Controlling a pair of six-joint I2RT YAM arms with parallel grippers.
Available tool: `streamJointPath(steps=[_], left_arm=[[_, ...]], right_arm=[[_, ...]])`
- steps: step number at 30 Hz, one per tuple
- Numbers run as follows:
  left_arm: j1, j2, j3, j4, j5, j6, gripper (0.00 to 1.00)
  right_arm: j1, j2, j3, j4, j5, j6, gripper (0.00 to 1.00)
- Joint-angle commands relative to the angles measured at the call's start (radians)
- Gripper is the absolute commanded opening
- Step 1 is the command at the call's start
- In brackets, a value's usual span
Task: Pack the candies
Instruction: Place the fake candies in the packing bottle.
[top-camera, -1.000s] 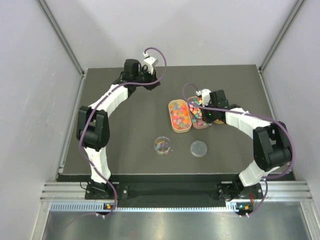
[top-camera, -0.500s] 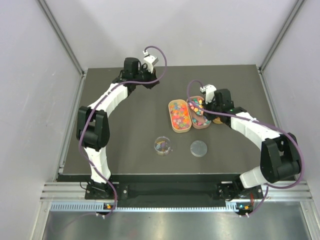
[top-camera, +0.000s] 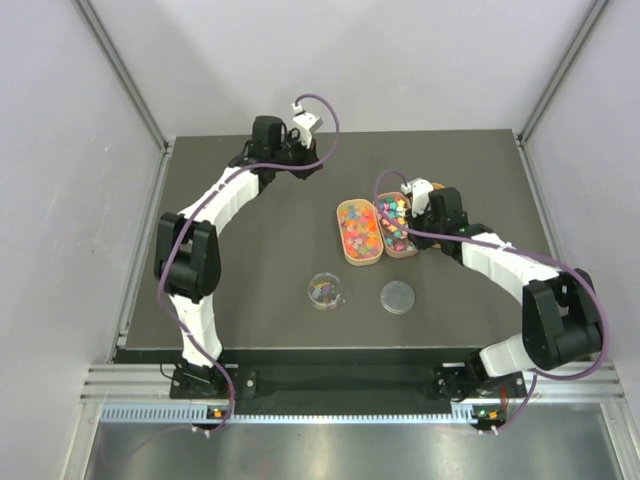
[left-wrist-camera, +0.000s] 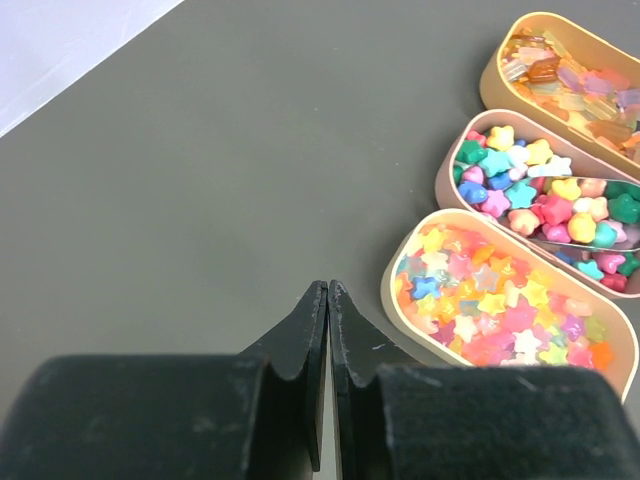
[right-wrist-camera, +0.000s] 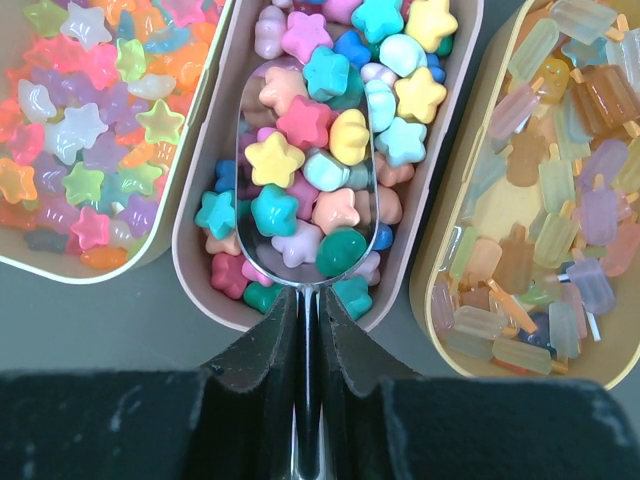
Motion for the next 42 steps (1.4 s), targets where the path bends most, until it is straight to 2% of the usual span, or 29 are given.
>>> streamJointPath(steps=[1,17,21,25,28,30,31,35,42], left_arm=[[-0.02,-0.023,0.04,0.005,0.0,0.025,0.08],[-0.026,-0.027,0.006,-0.001,-0.002,0.033,0.08],[-0.026,-0.02,0.009,0.002,-0.004,0.03,0.08],[-0.026,-0.011,0.008,0.005,0.001,0.022,0.08],[-0.026,-0.004,0.006,0.006,0.004,0.022,0.08],[-0.026,-0.001,0.005,0.006,0.006,0.02,0.08],[-0.026,0.0,0.005,0.006,0.006,0.02,0.08],[-0.026,0.003,0.005,0.006,0.004,0.022,0.08],[-0.028,-0.017,-0.012,-0.003,-0.005,0.037,0.08]], right_arm=[[0.006,-0.028,0.008,0.055,-0.003,0.002,0.0],[0.009,0.197,0.175,-0.09,0.009,0.016,0.0],[0.009,0.223,0.201,-0.133,0.014,0.006,0.16],[0.008,0.24,0.219,-0.176,0.012,0.003,0.19],[0.009,0.234,0.212,-0.175,0.011,-0.003,0.18],[0.008,0.245,0.213,-0.173,0.009,-0.003,0.03],[0.008,0.246,0.212,-0.166,0.011,-0.001,0.0],[0.008,0.216,0.17,-0.094,-0.001,0.006,0.0],[0.009,0.039,0.025,0.051,-0.009,0.014,0.0]])
